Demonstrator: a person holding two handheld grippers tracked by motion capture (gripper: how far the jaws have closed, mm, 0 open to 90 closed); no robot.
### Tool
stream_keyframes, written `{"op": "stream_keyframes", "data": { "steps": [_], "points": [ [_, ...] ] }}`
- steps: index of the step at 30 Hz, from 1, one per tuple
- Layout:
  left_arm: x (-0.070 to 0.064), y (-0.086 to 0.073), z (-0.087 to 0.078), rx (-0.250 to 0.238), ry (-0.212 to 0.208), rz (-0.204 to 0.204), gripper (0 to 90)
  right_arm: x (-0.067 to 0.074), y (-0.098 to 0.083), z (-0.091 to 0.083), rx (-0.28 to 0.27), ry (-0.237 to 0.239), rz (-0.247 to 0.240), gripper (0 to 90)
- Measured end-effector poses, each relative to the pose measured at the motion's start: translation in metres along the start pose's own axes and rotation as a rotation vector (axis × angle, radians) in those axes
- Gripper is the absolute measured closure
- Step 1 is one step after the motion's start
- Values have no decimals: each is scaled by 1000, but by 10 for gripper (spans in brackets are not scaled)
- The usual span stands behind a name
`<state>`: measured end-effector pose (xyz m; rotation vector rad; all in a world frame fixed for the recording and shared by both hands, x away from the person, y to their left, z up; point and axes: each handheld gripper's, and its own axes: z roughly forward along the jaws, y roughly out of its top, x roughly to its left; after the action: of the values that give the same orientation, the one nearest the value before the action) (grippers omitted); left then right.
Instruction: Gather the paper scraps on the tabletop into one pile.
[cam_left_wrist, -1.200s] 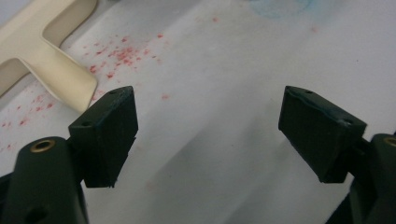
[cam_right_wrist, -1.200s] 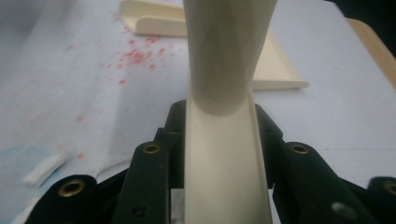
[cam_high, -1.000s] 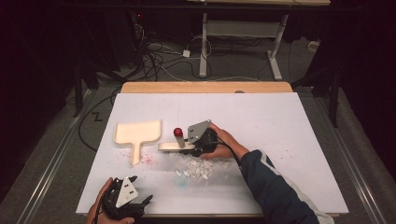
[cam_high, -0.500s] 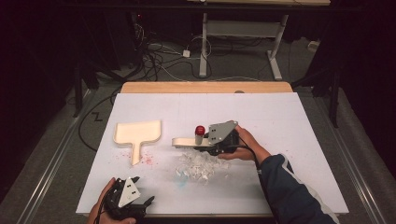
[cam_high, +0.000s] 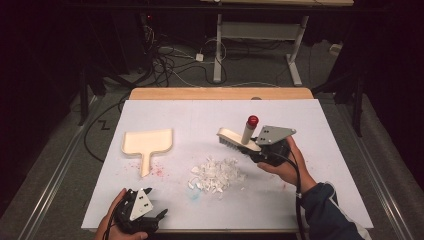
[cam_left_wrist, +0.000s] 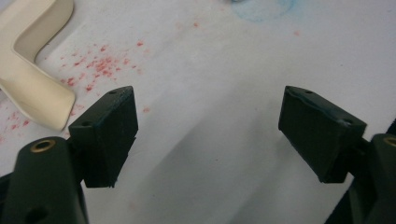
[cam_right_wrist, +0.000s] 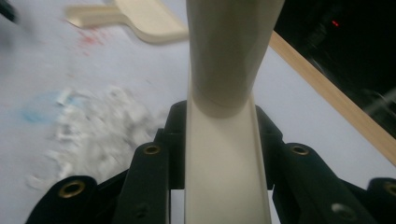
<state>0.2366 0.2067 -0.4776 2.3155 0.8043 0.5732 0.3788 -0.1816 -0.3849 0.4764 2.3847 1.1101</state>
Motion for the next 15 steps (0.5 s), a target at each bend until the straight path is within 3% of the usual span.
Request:
{"op": "stream_keyframes", "data": {
  "steps": [5,8,10,13,15],
  "points": [
    [-1,3,0,-3,7,10,189,4,-23,6,136,-157,89,680],
    [-1,5,0,-8,10,11,189,12,-30,15,188,-192,109,681],
    [-1,5,0,-8,10,12,189,16,-31,18,203,-194,105,681],
    [0,6,2,-8,4,11,189,35,-28,30,215,-184,88,678],
    [1,6,2,-9,6,22,189,44,-25,33,199,-158,116,678]
  ]
}}
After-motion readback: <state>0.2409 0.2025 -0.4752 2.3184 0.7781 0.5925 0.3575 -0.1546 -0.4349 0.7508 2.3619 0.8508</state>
